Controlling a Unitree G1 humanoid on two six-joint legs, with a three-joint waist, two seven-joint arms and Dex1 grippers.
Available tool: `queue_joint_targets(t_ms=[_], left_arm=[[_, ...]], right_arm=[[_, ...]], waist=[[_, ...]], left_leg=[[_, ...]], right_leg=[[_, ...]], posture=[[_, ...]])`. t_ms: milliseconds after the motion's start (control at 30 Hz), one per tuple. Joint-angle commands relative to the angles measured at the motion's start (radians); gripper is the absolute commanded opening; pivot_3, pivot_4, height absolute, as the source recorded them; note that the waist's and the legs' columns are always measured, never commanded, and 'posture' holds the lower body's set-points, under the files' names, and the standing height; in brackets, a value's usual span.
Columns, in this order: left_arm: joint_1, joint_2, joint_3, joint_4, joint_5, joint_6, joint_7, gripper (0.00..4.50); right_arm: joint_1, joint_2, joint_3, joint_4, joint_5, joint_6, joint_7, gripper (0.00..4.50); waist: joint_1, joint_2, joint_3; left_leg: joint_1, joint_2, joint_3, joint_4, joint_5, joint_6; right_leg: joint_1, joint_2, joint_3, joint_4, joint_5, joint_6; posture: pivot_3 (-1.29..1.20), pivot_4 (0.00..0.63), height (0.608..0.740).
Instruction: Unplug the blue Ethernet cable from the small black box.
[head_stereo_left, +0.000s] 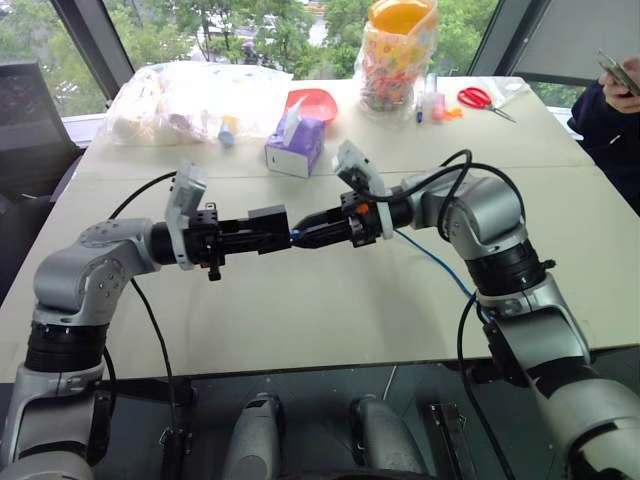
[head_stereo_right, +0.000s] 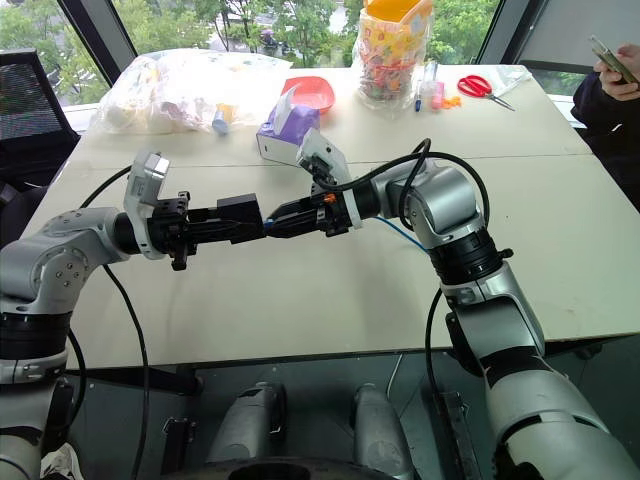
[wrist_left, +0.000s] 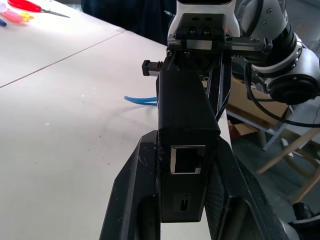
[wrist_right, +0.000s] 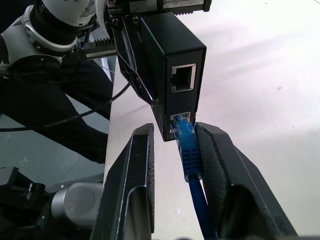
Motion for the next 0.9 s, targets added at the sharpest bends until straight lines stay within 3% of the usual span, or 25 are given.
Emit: queue_joint_targets(t_ms=[33,167,500,900], left_arm=[[-0.014,-0.002,0.007,-0.029,0.001,-0.016,0.011,0.52],[-0.007,0.002,0.006,-0.037,0.003,-0.017,0.009,0.52],[-0.017,0.006,0.007,-0.036,0.007,-0.016,0.005,0.52],[-0.034,0.074,0.056,0.023,0.025,-0.033,-0.035,0.52]], right_arm=[[-0.028,-0.001,0.003,-0.012,0.011,-0.015,0.018,1.30],[-0.030,-0.002,0.003,-0.006,0.009,-0.021,0.023,0.06],[-0.030,-0.004,0.008,0.000,-0.004,-0.037,0.034,0.06],[-0.007,-0.075,-0.038,0.123,-0.078,-0.220,-0.001,0.06]], waist=[[0.000,0.000,0.000],[0.001,0.000,0.000],[0.000,0.000,0.000],[0.000,0.000,0.000]], left_leg=[[0.000,0.000,0.000,0.000,0.000,0.000],[0.000,0.000,0.000,0.000,0.000,0.000],[0.000,0.000,0.000,0.000,0.000,0.000],[0.000,0.000,0.000,0.000,0.000,0.000]], right_leg=[[0.000,0.000,0.000,0.000,0.000,0.000],[0.000,0.000,0.000,0.000,0.000,0.000],[0.000,0.000,0.000,0.000,0.000,0.000],[0.000,0.000,0.000,0.000,0.000,0.000]], posture=[[0.00,0.150,0.735],[0.00,0.150,0.735],[0.00,0.150,0.735],[0.00,0.150,0.735]])
